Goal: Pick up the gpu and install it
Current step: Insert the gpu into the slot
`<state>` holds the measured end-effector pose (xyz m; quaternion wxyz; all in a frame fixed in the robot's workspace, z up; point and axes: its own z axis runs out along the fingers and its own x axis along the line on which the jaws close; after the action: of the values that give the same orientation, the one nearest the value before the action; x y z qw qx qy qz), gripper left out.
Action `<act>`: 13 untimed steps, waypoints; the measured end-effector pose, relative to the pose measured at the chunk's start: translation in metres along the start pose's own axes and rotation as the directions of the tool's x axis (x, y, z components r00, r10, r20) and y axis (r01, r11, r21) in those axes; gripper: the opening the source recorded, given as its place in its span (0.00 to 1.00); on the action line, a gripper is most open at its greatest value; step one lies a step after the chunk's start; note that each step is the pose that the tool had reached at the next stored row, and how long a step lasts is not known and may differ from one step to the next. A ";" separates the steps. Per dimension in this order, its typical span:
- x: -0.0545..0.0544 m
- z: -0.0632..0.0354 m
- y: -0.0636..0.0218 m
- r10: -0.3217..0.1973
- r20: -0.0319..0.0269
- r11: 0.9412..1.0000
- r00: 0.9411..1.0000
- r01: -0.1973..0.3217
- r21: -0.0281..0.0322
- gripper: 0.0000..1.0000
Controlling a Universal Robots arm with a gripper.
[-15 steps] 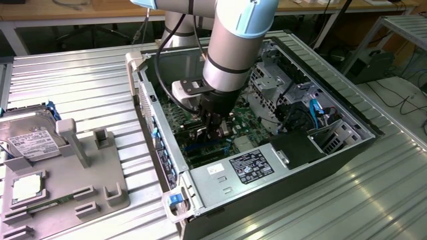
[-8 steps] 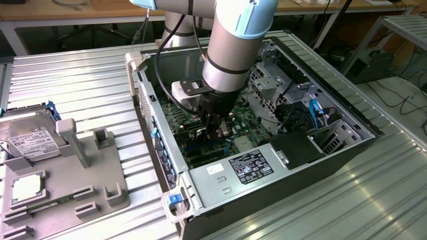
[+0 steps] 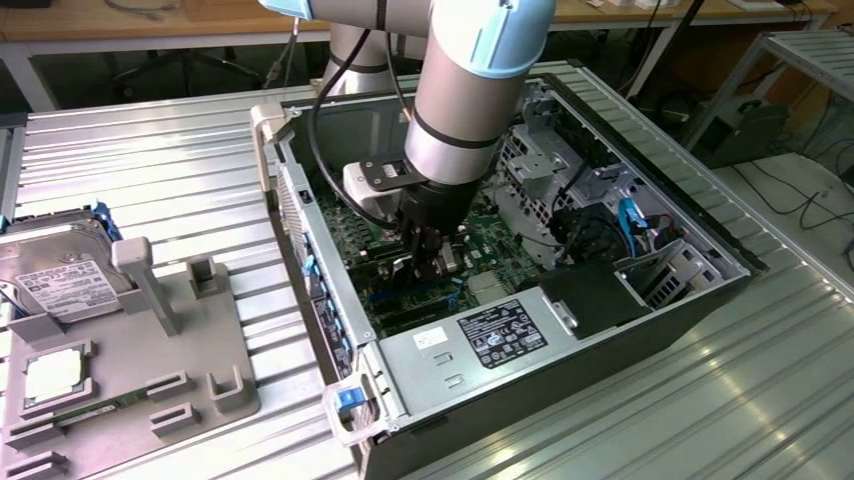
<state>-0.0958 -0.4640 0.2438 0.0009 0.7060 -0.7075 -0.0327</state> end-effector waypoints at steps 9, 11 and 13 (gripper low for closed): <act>0.000 0.0026 -0.0001 0.000 0.000 1.000 1.000 0.000 0.000 0.28; 0.000 0.0028 -0.0001 0.000 0.000 1.000 1.000 0.000 0.000 0.28; 0.000 0.0028 -0.0001 0.000 0.000 1.000 1.000 0.000 0.000 0.28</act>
<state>-0.0958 -0.4640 0.2410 0.0009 0.7060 -0.7075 -0.0327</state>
